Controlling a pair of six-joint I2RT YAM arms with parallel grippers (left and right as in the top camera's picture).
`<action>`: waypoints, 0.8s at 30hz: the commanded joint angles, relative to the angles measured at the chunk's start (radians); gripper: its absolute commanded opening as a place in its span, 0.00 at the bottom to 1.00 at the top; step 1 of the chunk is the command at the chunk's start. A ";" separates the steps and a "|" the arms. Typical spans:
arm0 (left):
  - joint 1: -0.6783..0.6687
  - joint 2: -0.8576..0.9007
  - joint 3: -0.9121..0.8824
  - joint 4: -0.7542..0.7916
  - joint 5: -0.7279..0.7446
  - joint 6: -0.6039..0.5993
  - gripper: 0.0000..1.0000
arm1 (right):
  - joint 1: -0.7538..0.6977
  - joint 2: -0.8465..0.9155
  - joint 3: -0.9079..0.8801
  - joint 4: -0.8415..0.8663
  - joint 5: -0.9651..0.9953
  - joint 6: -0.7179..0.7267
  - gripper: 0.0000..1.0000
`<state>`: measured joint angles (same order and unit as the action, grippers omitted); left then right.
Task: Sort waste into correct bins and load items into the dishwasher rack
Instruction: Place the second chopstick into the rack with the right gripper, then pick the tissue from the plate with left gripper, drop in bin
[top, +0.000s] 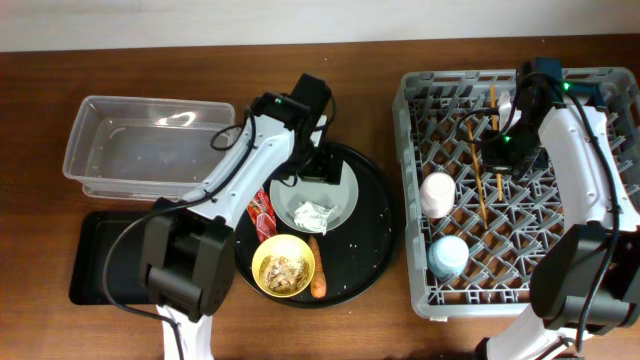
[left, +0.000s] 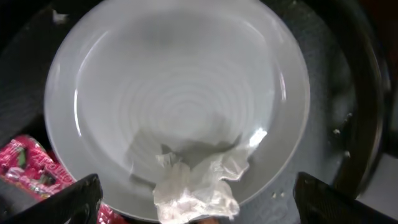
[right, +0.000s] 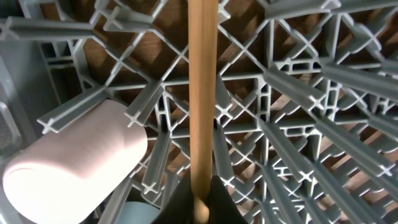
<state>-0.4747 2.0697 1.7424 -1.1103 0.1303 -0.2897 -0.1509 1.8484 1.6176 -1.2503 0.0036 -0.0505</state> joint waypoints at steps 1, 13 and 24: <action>-0.003 -0.013 -0.063 0.033 0.005 -0.013 0.98 | 0.000 -0.006 -0.010 0.002 0.008 -0.005 0.21; -0.082 -0.013 -0.133 0.050 -0.016 -0.013 0.81 | 0.000 -0.006 -0.010 -0.007 0.004 -0.001 0.62; -0.072 -0.019 -0.169 0.132 -0.023 -0.008 0.00 | 0.000 -0.006 -0.010 -0.009 -0.029 -0.001 0.68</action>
<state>-0.5560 2.0697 1.5440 -0.9714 0.1146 -0.3031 -0.1509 1.8484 1.6173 -1.2556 -0.0193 -0.0559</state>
